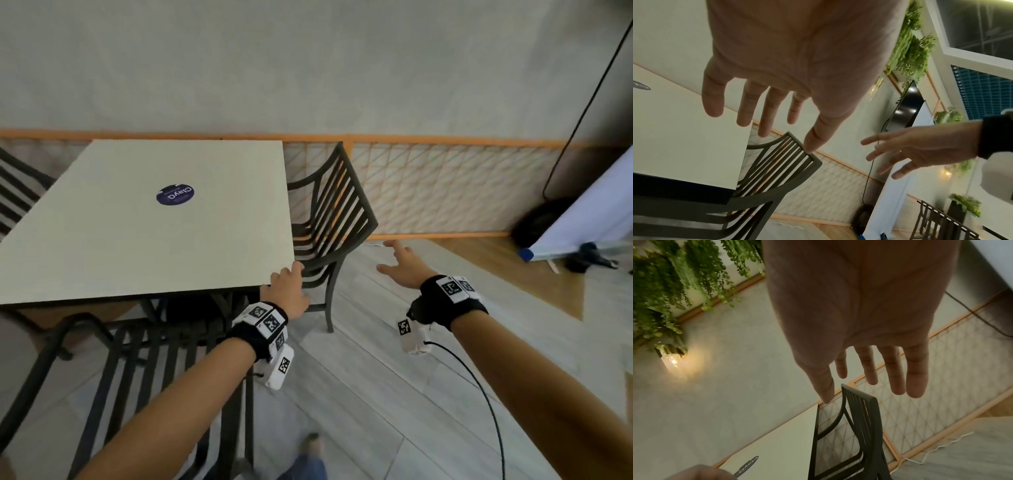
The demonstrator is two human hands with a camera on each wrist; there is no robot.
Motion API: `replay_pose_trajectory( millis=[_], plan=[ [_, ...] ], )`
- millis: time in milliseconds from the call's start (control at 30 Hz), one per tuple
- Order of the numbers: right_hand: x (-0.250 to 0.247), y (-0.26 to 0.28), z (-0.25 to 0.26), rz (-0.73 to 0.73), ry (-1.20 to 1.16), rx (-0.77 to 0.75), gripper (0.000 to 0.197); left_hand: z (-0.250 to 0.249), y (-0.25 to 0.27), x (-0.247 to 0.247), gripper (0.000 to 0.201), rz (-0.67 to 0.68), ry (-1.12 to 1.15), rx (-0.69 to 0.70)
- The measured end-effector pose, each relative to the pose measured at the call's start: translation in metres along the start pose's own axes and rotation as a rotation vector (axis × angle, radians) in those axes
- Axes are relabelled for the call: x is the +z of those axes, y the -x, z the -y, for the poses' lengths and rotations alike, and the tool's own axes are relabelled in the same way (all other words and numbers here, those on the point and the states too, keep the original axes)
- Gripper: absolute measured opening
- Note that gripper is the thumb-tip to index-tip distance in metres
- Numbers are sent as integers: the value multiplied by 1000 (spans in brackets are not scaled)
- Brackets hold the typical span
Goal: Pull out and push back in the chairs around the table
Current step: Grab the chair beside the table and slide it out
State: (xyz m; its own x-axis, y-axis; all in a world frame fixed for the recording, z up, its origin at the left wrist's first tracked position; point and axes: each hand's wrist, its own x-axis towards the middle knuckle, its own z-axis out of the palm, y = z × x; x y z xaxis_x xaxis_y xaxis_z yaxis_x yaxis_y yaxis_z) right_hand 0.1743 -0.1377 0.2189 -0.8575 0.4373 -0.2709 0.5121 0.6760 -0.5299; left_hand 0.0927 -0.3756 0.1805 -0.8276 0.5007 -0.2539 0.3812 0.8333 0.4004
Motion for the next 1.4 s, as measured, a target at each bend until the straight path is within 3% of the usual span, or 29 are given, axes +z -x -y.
replay_pose_trajectory(
  millis=[233, 500, 633, 833, 933, 1067, 1267, 1400],
  plan=[
    [-15, -98, -3, 68, -27, -107, 61, -37, -103, 26, 54, 62, 18, -104],
    [-45, -217, -18, 101, -11, -71, 60, -54, -233, 44, 58, 125, 55, -200],
    [-38, -272, -28, 49, -12, -53, 67, -59, -286, 64, 72, 208, 138, -215],
    [0, -340, -39, 31, -159, -29, 76, -55, -347, 103, 73, 275, 155, -262],
    [19, -358, -45, -20, -148, -70, 86, -51, -363, 124, 73, 347, 168, -257],
    [19, -357, -49, -24, -191, -124, 85, -62, -363, 155, 51, 367, 156, -236],
    [22, -328, -73, -77, -254, -99, 86, -98, -333, 190, 47, 307, 164, -311],
    [17, -345, -75, -56, -238, -73, 90, -94, -347, 188, 39, 293, 248, -305]
  ],
)
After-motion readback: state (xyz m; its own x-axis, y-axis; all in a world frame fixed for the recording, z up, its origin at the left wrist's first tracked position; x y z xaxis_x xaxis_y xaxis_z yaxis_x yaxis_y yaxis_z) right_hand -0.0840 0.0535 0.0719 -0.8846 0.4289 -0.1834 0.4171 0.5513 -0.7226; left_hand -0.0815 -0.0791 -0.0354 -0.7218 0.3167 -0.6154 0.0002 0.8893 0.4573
